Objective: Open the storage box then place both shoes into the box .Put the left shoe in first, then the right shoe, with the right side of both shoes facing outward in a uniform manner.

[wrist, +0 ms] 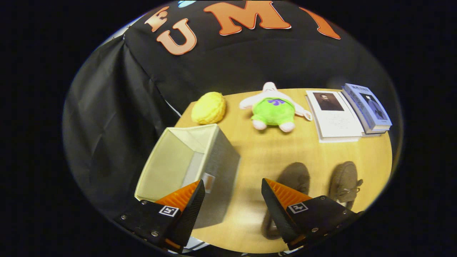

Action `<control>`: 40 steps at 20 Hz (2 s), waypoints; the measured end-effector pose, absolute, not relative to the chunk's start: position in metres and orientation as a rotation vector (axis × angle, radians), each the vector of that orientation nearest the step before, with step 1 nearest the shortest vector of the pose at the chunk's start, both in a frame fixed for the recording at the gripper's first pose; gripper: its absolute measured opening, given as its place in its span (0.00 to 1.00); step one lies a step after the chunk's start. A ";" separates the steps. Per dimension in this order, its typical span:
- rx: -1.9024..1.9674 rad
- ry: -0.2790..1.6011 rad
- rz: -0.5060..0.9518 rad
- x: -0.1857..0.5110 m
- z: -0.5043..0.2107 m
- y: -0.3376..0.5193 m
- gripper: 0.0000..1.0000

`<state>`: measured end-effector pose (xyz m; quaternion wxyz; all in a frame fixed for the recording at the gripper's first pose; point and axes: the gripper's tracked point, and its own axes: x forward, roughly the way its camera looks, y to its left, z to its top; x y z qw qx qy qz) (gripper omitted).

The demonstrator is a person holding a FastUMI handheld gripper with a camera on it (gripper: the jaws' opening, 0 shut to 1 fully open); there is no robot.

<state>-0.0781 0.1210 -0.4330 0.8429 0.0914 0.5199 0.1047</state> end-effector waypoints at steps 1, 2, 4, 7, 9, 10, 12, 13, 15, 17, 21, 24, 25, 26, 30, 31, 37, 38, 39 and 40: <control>0.155 1.105 0.202 -0.087 -0.442 0.105 0.94; 0.122 1.124 0.188 -0.097 -0.453 0.091 0.92; 0.058 1.156 0.159 -0.115 -0.470 0.068 0.87; -0.003 1.178 0.142 -0.133 -0.490 0.045 0.81; -0.008 1.189 0.121 -0.142 -0.498 0.037 0.78; -0.015 1.191 0.109 -0.144 -0.503 0.033 0.77; -0.056 1.198 0.085 -0.147 -0.518 0.016 0.73; -0.067 1.204 0.080 -0.149 -0.525 0.012 0.71; -0.043 1.202 0.054 -0.145 -0.534 0.008 0.63; -0.017 1.191 0.029 -0.137 -0.542 0.005 0.57; 0.023 1.171 -0.008 -0.117 -0.553 0.005 0.45; 0.035 1.170 -0.032 -0.110 -0.561 0.005 0.31; 0.034 1.168 -0.036 -0.109 -0.562 0.006 0.25; 0.028 1.166 -0.046 -0.109 -0.560 0.005 0.19; 0.103 1.224 -0.087 -0.119 -0.555 0.011 0.04; 0.138 1.237 -0.092 -0.120 -0.552 0.014 0.04; 0.141 1.215 -0.086 -0.105 -0.500 0.032 0.04; 0.145 1.207 -0.080 -0.102 -0.489 0.037 0.04; 0.148 1.197 -0.073 -0.097 -0.477 0.042 0.04; 0.151 1.185 -0.068 -0.093 -0.465 0.047 0.04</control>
